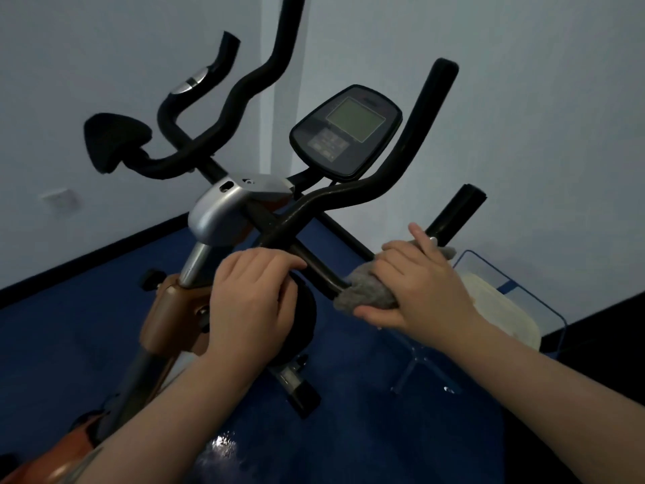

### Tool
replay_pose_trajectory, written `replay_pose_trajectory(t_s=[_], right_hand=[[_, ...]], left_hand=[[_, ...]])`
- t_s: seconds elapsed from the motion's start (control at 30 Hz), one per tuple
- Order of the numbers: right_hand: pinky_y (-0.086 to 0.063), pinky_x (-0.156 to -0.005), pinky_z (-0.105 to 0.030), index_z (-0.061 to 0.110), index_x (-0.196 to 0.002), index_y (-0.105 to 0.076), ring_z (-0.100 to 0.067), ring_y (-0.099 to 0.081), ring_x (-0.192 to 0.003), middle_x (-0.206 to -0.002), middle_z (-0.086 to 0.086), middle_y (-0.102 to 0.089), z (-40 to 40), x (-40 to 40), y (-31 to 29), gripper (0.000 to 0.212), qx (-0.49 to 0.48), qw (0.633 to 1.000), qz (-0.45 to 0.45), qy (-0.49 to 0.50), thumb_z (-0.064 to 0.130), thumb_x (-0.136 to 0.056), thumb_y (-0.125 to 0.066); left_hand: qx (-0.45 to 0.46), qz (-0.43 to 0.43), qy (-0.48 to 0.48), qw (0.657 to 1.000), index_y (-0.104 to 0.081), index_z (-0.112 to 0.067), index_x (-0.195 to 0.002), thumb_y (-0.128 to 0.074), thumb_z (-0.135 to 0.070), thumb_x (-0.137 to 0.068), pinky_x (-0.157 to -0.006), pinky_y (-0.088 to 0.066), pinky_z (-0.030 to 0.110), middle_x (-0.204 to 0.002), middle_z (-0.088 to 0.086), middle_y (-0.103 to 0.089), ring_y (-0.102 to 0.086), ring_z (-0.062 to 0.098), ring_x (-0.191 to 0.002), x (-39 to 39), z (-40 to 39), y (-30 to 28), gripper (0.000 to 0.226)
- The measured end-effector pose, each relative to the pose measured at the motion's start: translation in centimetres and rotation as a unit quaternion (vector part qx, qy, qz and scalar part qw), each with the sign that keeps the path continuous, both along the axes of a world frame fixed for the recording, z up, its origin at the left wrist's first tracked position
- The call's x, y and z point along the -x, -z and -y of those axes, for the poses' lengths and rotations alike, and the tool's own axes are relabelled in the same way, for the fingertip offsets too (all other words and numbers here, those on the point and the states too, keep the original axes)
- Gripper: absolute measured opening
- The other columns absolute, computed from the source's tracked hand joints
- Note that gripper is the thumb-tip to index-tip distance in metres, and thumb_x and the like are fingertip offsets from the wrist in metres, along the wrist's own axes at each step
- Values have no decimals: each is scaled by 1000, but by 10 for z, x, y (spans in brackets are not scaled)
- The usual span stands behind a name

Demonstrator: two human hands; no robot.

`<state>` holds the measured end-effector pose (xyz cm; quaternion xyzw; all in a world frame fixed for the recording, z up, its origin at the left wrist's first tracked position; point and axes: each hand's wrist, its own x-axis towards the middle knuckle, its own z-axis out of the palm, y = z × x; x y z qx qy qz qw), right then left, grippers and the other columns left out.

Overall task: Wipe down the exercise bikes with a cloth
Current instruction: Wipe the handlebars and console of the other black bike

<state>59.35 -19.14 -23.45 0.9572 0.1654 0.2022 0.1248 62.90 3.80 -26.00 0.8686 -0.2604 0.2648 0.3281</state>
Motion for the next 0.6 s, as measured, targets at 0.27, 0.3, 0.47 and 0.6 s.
replay_pose_trajectory(t_s=[0.27, 0.3, 0.47, 0.6], right_hand=[[-50, -71, -35, 13, -59, -59, -22, -55, -55, -53, -3, -56, -38, -8, 19, 53, 16, 997, 29, 74, 53, -89, -42], [-49, -67, -34, 13, -56, -59, -22, -54, -52, -50, -3, -56, -42, -9, 19, 53, 16, 996, 27, 83, 51, -90, -43], [-35, -52, -28, 16, -51, -52, -18, -42, -35, -39, 0, -49, -65, -17, 13, 53, 26, 992, -25, 121, 47, -92, -42], [-17, -44, -26, 19, -71, -45, -16, -27, -41, -48, 3, -41, -68, -26, 12, 53, 17, 986, -103, 133, 56, -92, -12]], left_hand=[[38, -22, -71, 996, -66, -20, -97, -49, -20, -90, -93, -27, 21, -103, -7, -66, -56, 10, -99, -2, -1, 8, 18], [48, -26, -77, 996, -66, -20, -98, -50, -21, -91, -93, -28, 20, -105, -7, -66, -55, 9, -101, -3, -1, 9, 18], [79, -22, -85, 993, -67, -21, -95, -51, -19, -89, -89, -37, 27, -103, -9, -67, -57, 9, -99, -5, 2, 13, 17], [78, -20, -85, 993, -67, -21, -95, -51, -18, -89, -88, -37, 27, -102, -10, -67, -57, 9, -99, -5, 3, 14, 18]])
